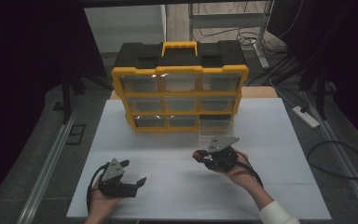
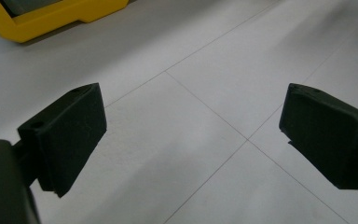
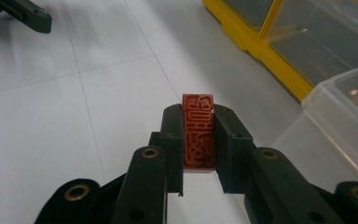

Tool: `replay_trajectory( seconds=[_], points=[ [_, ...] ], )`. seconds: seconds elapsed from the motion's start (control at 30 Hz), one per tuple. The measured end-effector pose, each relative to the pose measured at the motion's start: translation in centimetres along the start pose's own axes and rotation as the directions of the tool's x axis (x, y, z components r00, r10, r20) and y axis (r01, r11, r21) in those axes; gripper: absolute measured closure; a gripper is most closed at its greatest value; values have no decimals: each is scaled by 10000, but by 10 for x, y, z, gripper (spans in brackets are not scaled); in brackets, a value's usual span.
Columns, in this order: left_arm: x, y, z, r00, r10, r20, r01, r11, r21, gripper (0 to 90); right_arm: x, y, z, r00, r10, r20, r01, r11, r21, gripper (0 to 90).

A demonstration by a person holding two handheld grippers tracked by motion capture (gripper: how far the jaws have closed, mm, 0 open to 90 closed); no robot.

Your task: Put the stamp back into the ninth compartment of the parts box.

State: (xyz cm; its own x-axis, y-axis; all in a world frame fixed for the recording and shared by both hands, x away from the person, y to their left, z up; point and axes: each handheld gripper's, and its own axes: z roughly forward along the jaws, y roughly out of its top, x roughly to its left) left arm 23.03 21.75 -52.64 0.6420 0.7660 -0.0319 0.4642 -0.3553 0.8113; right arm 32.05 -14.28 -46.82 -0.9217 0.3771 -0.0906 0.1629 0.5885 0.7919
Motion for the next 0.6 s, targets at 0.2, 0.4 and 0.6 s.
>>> replay_trajectory(
  seconds=[0.2, 0.4, 0.6],
  points=[
    [0, 0, 0, 10000, 61, 4, -61, 10000, 39, 73, -2, 4, -9, 9995, 301, 132, -294, 9984, -483, 755],
    [0, 0, 0, 10000, 52, -3, -52, 10000, 42, 72, -6, 6, -19, 9981, 622, 40, -614, 9922, -1088, 755],
    [0, 0, 1, 10000, 44, 5, -44, 10000, 48, 72, -8, 11, -29, 9968, 773, 195, -734, 9853, -1541, 755]
  ],
)
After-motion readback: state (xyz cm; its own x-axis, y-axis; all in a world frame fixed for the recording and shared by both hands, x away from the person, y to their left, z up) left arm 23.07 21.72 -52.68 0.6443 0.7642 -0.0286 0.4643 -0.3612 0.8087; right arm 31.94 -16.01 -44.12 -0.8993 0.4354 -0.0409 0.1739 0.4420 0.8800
